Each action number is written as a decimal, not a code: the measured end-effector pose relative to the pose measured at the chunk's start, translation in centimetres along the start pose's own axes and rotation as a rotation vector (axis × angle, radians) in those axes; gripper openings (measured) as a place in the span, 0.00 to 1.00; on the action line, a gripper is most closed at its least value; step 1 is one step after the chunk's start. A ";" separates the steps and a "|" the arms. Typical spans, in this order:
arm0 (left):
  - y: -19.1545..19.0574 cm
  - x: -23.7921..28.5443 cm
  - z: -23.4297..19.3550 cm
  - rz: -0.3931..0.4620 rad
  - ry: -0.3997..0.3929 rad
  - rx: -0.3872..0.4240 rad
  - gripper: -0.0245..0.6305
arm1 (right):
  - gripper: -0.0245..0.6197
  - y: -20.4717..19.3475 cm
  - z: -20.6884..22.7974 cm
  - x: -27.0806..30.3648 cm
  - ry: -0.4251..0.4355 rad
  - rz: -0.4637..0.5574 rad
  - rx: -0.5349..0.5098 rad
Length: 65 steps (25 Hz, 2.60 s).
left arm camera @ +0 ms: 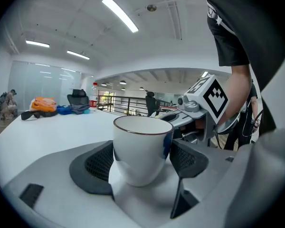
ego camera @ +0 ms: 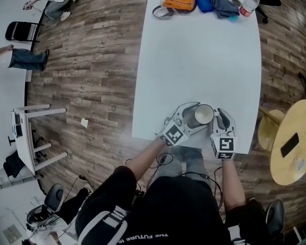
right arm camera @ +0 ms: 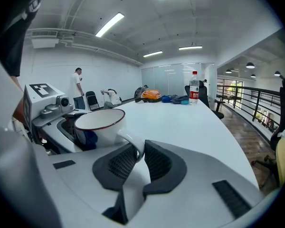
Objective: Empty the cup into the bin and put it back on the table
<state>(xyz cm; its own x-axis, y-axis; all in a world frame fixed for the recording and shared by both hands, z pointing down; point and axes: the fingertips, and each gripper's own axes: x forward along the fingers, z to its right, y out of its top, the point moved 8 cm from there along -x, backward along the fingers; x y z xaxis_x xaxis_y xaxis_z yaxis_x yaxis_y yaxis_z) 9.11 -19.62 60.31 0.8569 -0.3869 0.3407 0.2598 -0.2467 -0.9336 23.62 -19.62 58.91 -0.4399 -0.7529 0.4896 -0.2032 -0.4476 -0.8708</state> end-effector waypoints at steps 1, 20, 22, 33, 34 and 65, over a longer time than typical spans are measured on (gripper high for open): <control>0.1 0.0 -0.1 0.002 -0.005 -0.002 0.59 | 0.13 0.0 0.1 0.0 -0.003 0.004 0.014; 8.9 -6.4 2.7 0.277 0.043 -0.048 0.66 | 0.12 7.6 -2.7 -5.0 0.211 0.187 0.143; 9.1 -7.2 3.7 0.252 0.020 -0.011 0.66 | 0.11 8.6 -4.0 -5.4 0.232 0.185 0.078; 7.9 -16.4 5.5 0.257 0.193 -0.152 0.66 | 0.12 11.4 -11.6 -6.3 0.347 0.126 0.160; 7.6 -17.5 5.8 0.255 0.224 -0.157 0.66 | 0.11 11.7 -12.4 -6.2 0.371 0.127 0.190; -9.0 -47.5 14.9 0.352 0.928 -0.621 0.65 | 0.11 8.7 -50.6 -0.3 1.136 -0.152 -0.409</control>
<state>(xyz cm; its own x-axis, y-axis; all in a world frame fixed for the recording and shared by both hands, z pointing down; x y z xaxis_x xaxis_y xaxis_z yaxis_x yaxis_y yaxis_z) -27.27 14.18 50.88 0.1175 -0.9575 0.2636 -0.4091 -0.2885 -0.8657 -22.28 1.14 48.92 -0.8617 0.2374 0.4485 -0.4894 -0.1553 -0.8581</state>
